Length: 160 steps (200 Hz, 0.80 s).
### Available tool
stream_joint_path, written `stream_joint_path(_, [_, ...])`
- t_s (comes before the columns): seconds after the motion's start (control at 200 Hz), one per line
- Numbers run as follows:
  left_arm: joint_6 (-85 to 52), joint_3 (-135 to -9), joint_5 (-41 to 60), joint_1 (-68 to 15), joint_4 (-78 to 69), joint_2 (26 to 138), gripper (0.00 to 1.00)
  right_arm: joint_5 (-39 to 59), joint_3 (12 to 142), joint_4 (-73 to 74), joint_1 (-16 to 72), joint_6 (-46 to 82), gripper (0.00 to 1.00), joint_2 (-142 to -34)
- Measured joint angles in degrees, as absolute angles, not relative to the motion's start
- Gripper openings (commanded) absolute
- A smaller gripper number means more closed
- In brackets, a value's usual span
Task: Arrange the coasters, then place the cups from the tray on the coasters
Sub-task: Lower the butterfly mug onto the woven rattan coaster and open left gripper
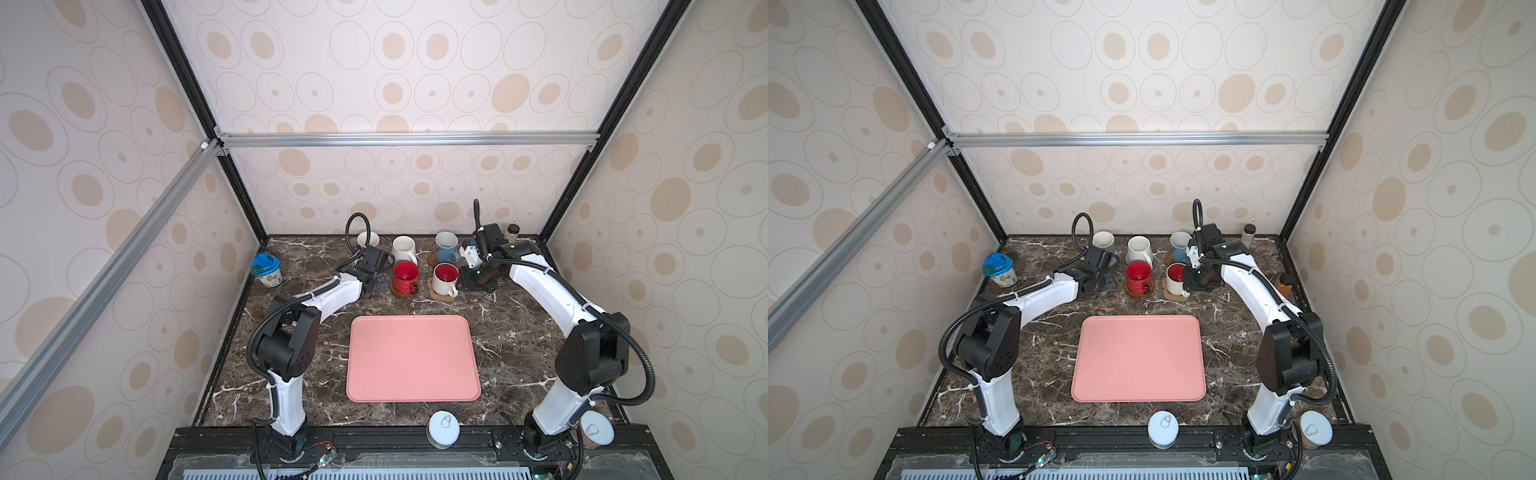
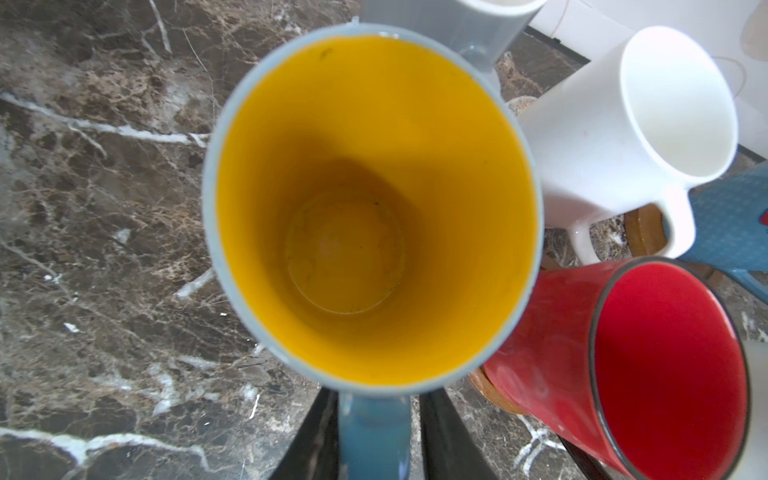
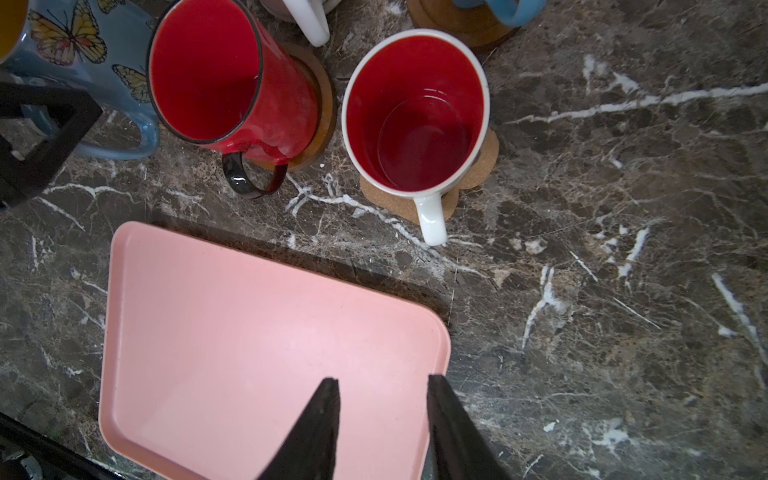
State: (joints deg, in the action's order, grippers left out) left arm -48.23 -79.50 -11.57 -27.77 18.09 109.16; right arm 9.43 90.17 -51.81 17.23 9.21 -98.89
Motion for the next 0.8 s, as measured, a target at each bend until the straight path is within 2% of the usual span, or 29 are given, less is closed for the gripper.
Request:
stream_joint_path(0.525, [-48.7,-79.3,-10.8,-28.7,17.1,109.2,0.32,9.4,90.2,-51.8,17.2,9.6,0.39,-98.7])
stream_joint_path(0.8, [-49.0,-75.2,-10.6,-28.8,15.5,105.7,0.34,8.5,90.2,-51.8,17.2,9.8,0.39,-98.0])
